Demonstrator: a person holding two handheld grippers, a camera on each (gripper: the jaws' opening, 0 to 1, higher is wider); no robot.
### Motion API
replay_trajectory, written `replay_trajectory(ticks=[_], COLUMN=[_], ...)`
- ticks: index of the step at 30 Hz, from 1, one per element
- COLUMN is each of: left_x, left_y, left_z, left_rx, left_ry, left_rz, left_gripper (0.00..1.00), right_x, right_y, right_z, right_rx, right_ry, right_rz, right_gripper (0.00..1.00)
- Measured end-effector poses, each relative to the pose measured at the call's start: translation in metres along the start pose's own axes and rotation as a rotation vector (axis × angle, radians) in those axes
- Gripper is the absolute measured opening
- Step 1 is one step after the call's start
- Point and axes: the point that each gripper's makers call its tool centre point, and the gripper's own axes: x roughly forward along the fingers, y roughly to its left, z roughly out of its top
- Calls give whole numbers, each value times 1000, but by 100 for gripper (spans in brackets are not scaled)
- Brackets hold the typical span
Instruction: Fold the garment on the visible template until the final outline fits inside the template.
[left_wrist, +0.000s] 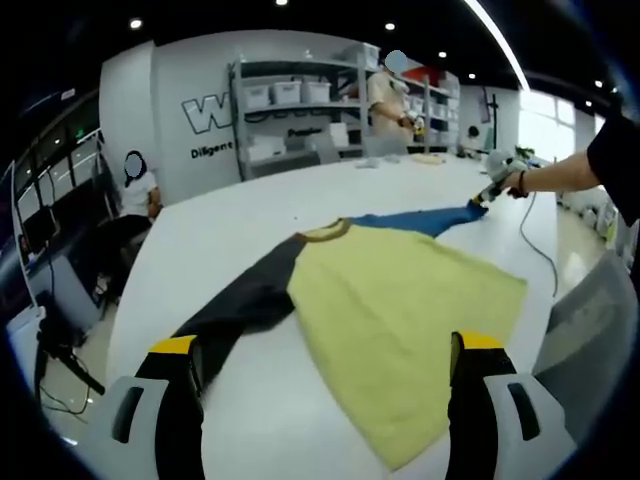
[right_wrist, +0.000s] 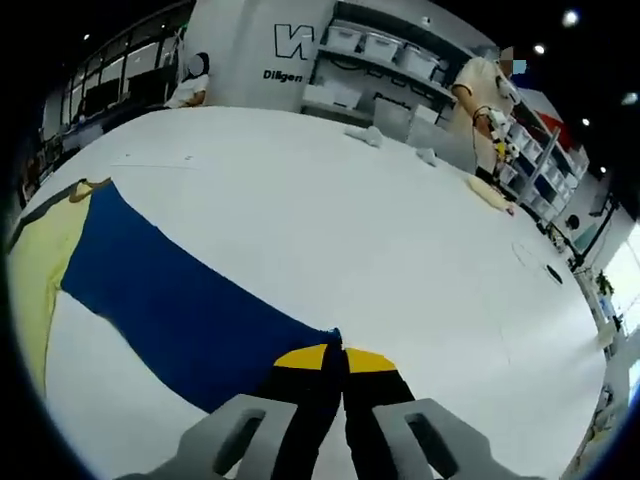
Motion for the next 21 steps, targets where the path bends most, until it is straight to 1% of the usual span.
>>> replay_trajectory(ticks=[2,3,4,7,9,10,11,13,16,17,18,19,20,21], left_x=[0,-1,-1,-2,-3,-4,-4,-5,-7,-8,-9,-9,-10,-11], left_y=[0,0,0,-1,-1,-1,0,0,0,0,0,0,1,2], left_z=[1,1,1,2,3,3,3,4,6,6,6,6,6,6], left_rx=[-1,0,1,2,4,5,7,11,9,9,9,8,7,8], left_ry=[-1,-1,-1,-2,-6,-5,-5,-4,-14,-15,-17,-17,-18,-20], left_rz=[1,2,4,1,2,3,4,6,6,6,6,7,10,11], left_gripper=[99,99,99,99,99,99,99,99,99,99,99,99,99,99], right_x=[-1,-3,-4,-10,-12,-11,-12,-13,-16,-18,-21,-23,-24,-24], right_y=[-4,-5,-4,0,3,9,11,14,15,16,18,21,21,22], right_z=[-2,-4,-5,-15,-17,-19,-21,-22,-27,-30,-33,-37,-39,-40], right_rx=[22,44,72,134,141,202,226,272,260,280,307,350,353,336], right_ry=[-2,-1,-3,27,22,24,29,18,43,60,72,93,93,89], right_rz=[-17,-20,-24,-26,-11,12,24,39,29,24,34,39,38,40], right_gripper=[8,14,17,22,26,27,27,27,30,30,32,34,35,36])
